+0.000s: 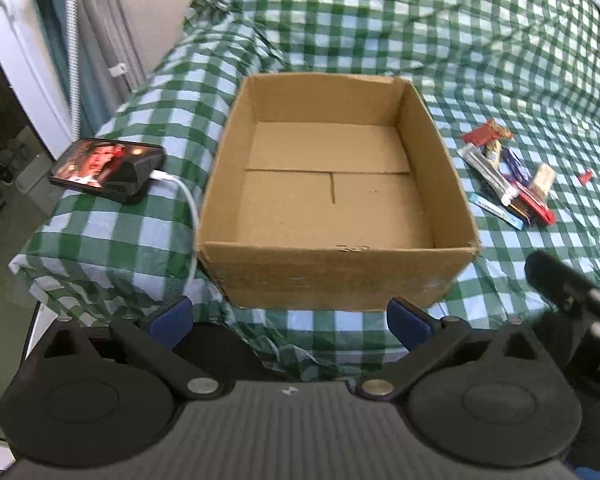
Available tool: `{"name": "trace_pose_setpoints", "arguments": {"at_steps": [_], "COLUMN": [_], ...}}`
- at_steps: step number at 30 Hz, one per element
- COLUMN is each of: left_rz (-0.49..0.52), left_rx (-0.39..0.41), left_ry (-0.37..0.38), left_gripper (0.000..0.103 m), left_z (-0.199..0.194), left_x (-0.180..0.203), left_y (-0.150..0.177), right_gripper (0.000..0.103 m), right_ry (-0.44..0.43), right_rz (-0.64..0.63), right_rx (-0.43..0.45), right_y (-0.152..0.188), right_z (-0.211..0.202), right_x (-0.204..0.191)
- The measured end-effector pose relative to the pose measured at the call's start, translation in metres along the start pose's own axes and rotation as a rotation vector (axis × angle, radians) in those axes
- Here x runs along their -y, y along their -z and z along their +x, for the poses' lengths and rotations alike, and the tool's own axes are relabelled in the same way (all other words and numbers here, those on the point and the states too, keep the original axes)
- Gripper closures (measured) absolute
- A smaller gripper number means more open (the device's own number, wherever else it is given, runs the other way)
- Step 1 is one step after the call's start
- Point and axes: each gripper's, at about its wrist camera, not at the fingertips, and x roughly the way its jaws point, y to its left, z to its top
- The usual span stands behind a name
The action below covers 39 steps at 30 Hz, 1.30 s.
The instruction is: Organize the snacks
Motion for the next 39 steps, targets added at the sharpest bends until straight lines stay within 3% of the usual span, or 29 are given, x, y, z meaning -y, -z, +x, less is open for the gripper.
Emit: {"name": "trace_pose_setpoints", "arguments": {"at_steps": [8,18,23,28,32,35,39], "left_rz": [0.077,0.181,0.170,0.164,0.200,0.157,0.119], "left_rx": [-0.009,0.000,-0.031,-0.041,-0.083,-0.156,-0.176], "left_ry": [0.001,0.027,0.104,0.183,0.159,0.167,0.145], "left_gripper": [0.000,0.000,0.000,0.000,0.000,0.000,0.000], "left_z": [0.005,0.024,0.043,0.067,0.109,0.152,0.201], "left_x": [0.044,0.121,0.163,0.205,0.242,0.257,0.277], "left_y": [-0.014,-0.049,-0.075,-0.109,-0.137,-0.157,-0.178], "right_gripper": [0.000,0.000,0.000,0.000,0.000,0.000,0.000], "right_ry": [0.037,0.181,0.290,0.339,0.305,0.214,0.140], "right_rz": [0.077,0.214,0.263,0.306,0.314,0.313,0.305], "right_rx": [0.056,0.074,0.079,0.062,0.040,0.014,-0.071], "right_y": [-0.003,-0.001,0.001,0.003,0.002,0.001,-0.005], "right_z": [-0.001,0.007,0.012,0.035,0.072,0.113,0.177], "right_x": [0.045,0.132,0.184,0.234,0.266,0.292,0.316]}}
